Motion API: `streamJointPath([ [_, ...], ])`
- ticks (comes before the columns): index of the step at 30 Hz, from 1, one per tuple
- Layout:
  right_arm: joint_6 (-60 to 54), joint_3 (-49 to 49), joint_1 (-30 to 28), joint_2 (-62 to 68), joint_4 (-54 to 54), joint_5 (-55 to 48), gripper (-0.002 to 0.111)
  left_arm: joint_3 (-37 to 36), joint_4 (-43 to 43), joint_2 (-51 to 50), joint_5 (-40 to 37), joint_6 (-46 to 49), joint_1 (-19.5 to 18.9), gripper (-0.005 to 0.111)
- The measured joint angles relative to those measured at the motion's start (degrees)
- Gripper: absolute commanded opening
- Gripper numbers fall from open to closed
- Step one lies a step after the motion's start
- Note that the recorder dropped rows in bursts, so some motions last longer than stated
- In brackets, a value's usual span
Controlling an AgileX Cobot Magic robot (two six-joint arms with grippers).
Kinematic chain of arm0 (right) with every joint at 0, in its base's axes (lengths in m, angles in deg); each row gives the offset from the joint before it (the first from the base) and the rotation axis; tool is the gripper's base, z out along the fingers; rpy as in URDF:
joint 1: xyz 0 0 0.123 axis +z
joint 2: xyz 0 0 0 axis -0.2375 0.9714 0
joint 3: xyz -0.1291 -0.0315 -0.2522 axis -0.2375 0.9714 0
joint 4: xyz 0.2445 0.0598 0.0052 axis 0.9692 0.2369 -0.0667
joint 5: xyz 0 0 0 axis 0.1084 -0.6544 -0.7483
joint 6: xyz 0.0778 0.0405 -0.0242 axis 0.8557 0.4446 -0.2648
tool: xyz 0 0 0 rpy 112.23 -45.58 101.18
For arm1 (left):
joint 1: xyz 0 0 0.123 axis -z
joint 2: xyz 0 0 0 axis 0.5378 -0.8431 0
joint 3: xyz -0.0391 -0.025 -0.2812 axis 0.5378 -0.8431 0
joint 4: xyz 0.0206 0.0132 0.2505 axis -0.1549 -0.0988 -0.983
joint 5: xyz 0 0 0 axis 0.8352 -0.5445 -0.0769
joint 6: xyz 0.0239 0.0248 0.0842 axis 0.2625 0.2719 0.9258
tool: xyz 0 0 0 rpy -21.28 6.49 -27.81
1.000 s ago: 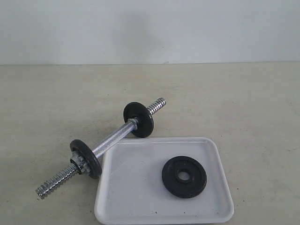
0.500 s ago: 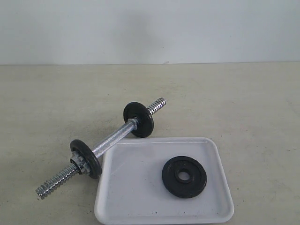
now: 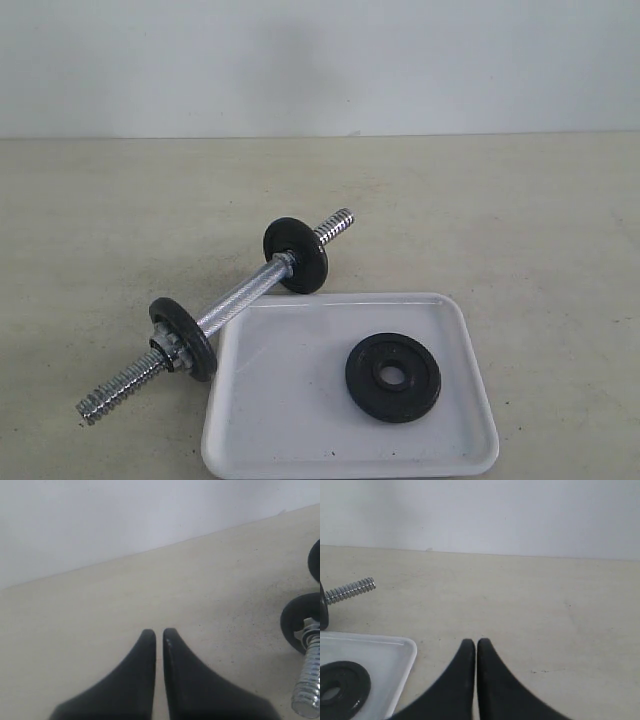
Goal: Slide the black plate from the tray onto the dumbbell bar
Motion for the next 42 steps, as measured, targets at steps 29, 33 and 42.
streamJointPath([
  [29,15.4,0.0,0.0,0.0,25.9,30.7,0.0,1.4,32.5,0.0,22.5,-4.5,0.0,0.004],
  [33,18.2,-6.6,0.0,0.0,7.9,26.8,0.0,12.9,28.0,0.1,12.4,-3.2,0.9,0.004],
  [42,27.3,-23.5,0.0,11.4,-21.1,27.8,0.0,33.4,38.5,-7.0,7.0,26.3,6.9,0.004],
])
